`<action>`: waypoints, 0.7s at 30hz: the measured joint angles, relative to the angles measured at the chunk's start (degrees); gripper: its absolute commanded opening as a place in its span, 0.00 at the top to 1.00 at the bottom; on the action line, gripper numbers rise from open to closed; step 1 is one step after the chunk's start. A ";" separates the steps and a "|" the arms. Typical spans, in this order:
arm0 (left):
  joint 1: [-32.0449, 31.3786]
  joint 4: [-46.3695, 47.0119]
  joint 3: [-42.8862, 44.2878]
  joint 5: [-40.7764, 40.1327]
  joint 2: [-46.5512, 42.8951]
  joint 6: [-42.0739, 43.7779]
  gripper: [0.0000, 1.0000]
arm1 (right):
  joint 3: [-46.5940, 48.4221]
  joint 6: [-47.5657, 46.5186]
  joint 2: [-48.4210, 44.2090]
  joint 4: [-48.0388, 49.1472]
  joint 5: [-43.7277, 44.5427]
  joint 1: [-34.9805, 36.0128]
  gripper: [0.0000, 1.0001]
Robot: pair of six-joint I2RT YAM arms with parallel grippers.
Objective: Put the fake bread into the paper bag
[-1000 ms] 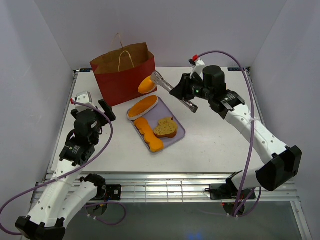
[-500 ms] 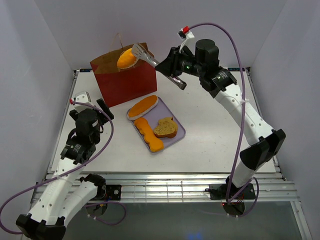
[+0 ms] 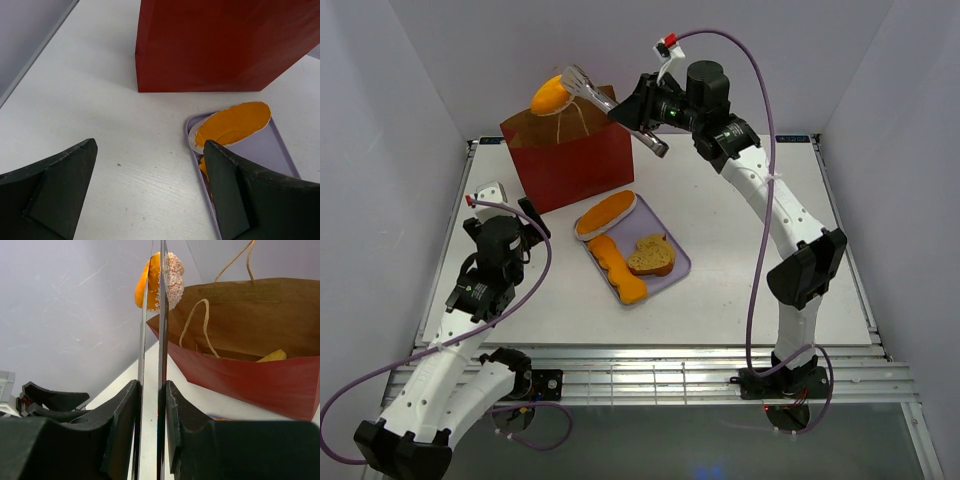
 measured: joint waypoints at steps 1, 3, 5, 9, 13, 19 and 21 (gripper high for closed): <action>0.00 0.02 0.00 0.00 0.00 -0.02 0.02 | 0.39 0.46 0.72 0.52 0.00 0.00 0.68; 0.00 0.04 0.00 0.00 0.00 -0.02 0.02 | 0.48 1.14 1.64 1.22 0.15 0.00 0.67; 0.00 0.07 0.00 0.09 0.00 -0.02 0.06 | 0.48 1.62 2.32 2.10 0.44 0.00 0.67; 0.00 0.31 0.00 0.79 0.07 0.04 0.09 | 1.27 2.49 4.22 3.78 1.57 -0.13 0.67; 0.00 0.81 0.00 1.09 0.20 0.02 0.09 | 2.19 3.72 6.62 5.07 1.66 -0.70 0.66; -0.02 1.16 -0.02 1.16 0.24 0.00 0.02 | 2.19 4.26 9.16 5.14 1.70 -1.70 0.51; 0.00 1.16 -0.04 1.16 0.24 -0.02 0.02 | 2.19 4.39 9.31 5.09 1.66 -1.95 0.48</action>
